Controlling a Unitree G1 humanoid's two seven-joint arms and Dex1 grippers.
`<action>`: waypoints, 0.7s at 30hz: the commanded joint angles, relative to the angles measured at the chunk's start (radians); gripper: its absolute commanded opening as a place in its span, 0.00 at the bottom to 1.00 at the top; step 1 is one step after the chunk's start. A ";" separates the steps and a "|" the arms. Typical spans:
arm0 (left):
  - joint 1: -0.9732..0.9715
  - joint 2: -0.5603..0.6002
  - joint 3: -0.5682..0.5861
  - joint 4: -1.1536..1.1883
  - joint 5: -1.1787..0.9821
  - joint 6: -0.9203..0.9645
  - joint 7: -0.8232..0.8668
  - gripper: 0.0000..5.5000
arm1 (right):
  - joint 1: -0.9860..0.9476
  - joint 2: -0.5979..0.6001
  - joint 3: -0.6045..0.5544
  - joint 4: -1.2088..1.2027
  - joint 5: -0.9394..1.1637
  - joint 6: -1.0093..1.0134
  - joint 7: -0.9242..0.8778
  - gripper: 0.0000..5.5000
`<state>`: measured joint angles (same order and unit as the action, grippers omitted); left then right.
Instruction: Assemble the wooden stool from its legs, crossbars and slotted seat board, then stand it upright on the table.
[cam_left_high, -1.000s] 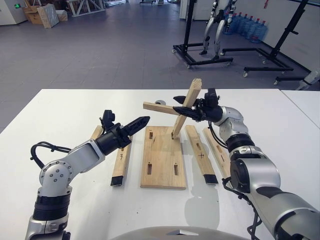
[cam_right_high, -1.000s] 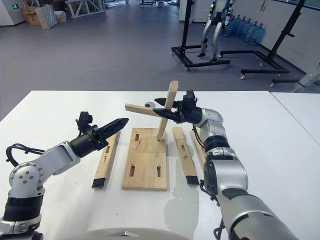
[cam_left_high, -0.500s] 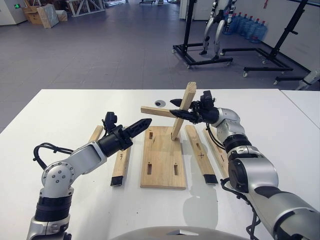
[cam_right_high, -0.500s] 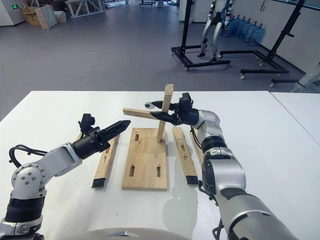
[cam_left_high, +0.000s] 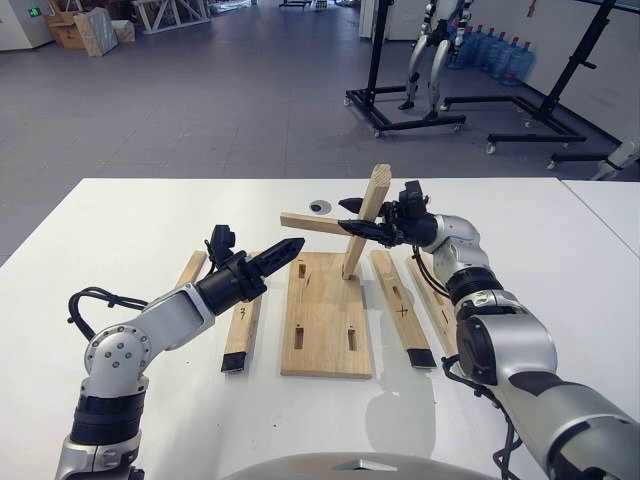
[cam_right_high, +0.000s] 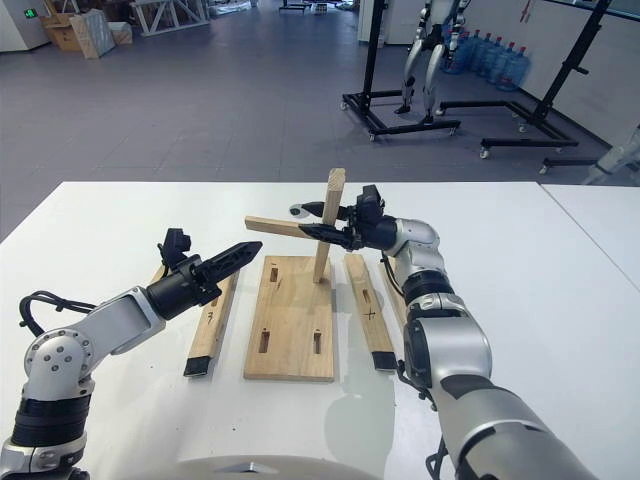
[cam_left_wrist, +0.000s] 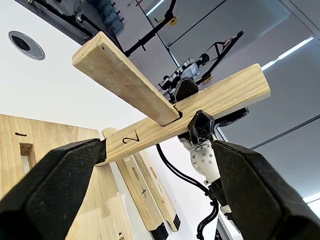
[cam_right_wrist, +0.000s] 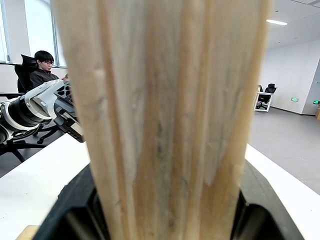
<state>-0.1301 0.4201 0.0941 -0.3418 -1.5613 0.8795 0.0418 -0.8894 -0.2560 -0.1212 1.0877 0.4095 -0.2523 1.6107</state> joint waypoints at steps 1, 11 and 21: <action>-0.005 0.002 -0.002 -0.003 0.003 0.013 0.003 0.74 | -0.033 -0.015 0.004 0.000 -0.008 -0.014 0.003 0.37; -0.001 -0.001 -0.007 -0.005 0.006 0.013 0.001 0.74 | -0.022 -0.011 0.019 0.002 -0.012 -0.021 0.003 0.37; 0.005 -0.008 -0.012 -0.013 0.002 0.011 0.011 0.74 | -0.012 -0.005 0.046 0.005 -0.024 -0.043 0.003 0.37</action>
<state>-0.1293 0.4128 0.0906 -0.3443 -1.5613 0.8795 0.0440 -0.8902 -0.2604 -0.0843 1.0902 0.3925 -0.2862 1.6107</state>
